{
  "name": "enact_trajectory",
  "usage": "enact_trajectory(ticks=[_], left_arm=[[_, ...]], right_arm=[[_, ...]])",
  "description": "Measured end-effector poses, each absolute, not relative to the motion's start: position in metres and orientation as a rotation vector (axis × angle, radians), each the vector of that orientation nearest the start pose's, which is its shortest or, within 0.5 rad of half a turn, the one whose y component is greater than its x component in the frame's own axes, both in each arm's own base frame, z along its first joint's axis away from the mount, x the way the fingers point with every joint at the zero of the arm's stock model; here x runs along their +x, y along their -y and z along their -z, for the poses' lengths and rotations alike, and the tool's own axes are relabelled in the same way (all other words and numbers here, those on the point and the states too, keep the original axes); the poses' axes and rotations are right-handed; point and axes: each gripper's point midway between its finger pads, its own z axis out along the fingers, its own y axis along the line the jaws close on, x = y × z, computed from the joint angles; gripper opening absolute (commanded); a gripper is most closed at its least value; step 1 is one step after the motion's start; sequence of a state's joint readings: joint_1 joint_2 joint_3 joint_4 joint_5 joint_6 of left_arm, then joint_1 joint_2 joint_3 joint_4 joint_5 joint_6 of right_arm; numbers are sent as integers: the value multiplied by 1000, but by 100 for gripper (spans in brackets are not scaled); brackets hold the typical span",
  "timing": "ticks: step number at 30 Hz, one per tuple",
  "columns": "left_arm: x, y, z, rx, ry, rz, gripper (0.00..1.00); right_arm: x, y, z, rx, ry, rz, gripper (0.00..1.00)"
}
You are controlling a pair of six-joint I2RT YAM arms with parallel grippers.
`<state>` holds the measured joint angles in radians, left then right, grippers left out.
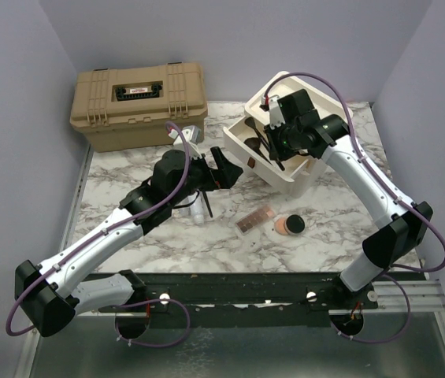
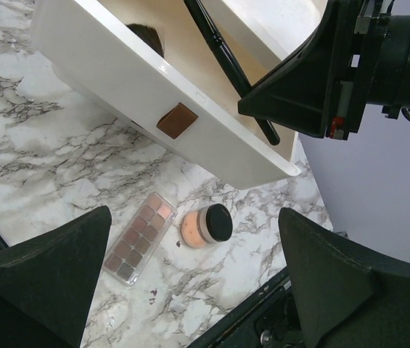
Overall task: Organize the makeup
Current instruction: Place the makeup brush in the drawer.
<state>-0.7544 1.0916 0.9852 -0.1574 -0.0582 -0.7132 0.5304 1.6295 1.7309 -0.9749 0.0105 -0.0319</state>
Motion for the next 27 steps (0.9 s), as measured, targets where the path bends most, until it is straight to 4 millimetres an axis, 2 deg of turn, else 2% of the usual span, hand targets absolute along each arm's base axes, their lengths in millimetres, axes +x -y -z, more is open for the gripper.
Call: enact_trajectory(ticks=[8, 15, 27], left_arm=[[267, 276, -282, 6, -1961, 963, 99], [266, 277, -282, 13, -1965, 970, 99], [264, 270, -290, -14, -1932, 976, 99]], right_arm=[[352, -192, -237, -671, -2370, -140, 10], [349, -179, -218, -689, -2413, -51, 10], [352, -178, -221, -675, -2400, -38, 21]])
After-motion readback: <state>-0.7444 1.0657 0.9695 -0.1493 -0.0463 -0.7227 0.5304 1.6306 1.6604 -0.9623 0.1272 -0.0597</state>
